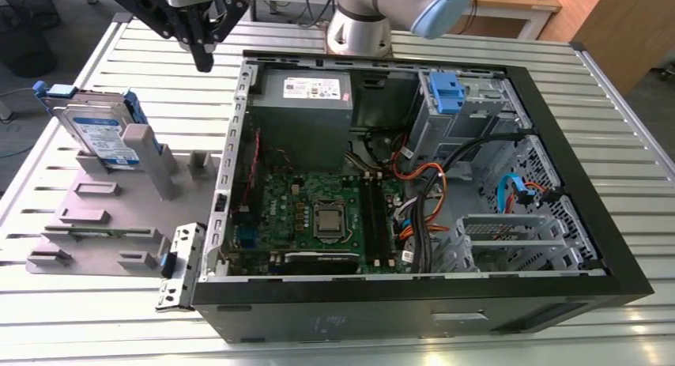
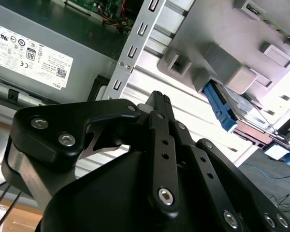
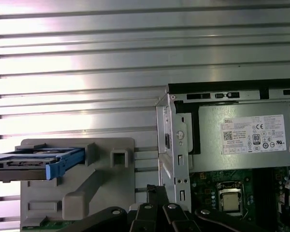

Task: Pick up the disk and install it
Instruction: 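Reach for the disk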

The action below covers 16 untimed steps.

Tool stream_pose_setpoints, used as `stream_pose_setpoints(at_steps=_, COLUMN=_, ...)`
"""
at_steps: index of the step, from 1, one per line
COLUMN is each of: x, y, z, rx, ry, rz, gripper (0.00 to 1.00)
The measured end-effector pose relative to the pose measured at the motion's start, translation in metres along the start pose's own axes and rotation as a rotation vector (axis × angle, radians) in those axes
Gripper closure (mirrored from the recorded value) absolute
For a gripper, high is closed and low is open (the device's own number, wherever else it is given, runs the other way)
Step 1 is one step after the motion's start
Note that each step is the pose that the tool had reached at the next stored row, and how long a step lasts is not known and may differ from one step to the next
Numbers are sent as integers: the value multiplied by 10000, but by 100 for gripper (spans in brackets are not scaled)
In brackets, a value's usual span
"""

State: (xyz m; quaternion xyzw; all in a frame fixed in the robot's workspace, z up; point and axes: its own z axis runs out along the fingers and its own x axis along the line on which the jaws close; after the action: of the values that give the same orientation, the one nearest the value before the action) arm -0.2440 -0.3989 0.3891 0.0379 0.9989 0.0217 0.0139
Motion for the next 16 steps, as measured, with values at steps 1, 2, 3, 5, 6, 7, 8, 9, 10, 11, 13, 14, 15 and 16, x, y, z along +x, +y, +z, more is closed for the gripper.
stream_pose_setpoints(at_steps=1, x=16, y=-1, z=1, rx=0, ry=0, rz=0, gripper=89)
stream_pose_setpoints(at_steps=2, x=32, y=-3, z=1, rx=0, ry=0, rz=-1, gripper=89)
stream_pose_setpoints(at_steps=3, x=48, y=-4, z=2, rx=-1, ry=-1, rz=0, gripper=89)
stream_pose_setpoints(at_steps=5, x=79, y=-6, z=3, rx=0, ry=0, rz=-1, gripper=89)
stream_pose_setpoints(at_steps=6, x=94, y=-7, z=4, rx=0, ry=0, rz=-1, gripper=89)
stream_pose_setpoints(at_steps=7, x=108, y=-9, z=5, rx=0, ry=0, rz=-2, gripper=89)
stream_pose_setpoints(at_steps=8, x=122, y=-10, z=5, rx=0, ry=0, rz=-1, gripper=89)
stream_pose_setpoints(at_steps=9, x=137, y=-11, z=6, rx=0, ry=0, rz=-2, gripper=89)
stream_pose_setpoints(at_steps=10, x=153, y=-12, z=7, rx=0, ry=0, rz=-1, gripper=89)
stream_pose_setpoints(at_steps=11, x=168, y=-13, z=7, rx=0, ry=0, rz=-1, gripper=89)
stream_pose_setpoints(at_steps=13, x=199, y=-16, z=9, rx=0, ry=0, rz=-1, gripper=89)
stream_pose_setpoints(at_steps=14, x=215, y=-17, z=10, rx=0, ry=0, rz=-1, gripper=89)
stream_pose_setpoints(at_steps=15, x=230, y=-18, z=11, rx=0, ry=0, rz=-1, gripper=89)
stream_pose_setpoints(at_steps=16, x=244, y=-19, z=13, rx=0, ry=0, rz=-1, gripper=89)
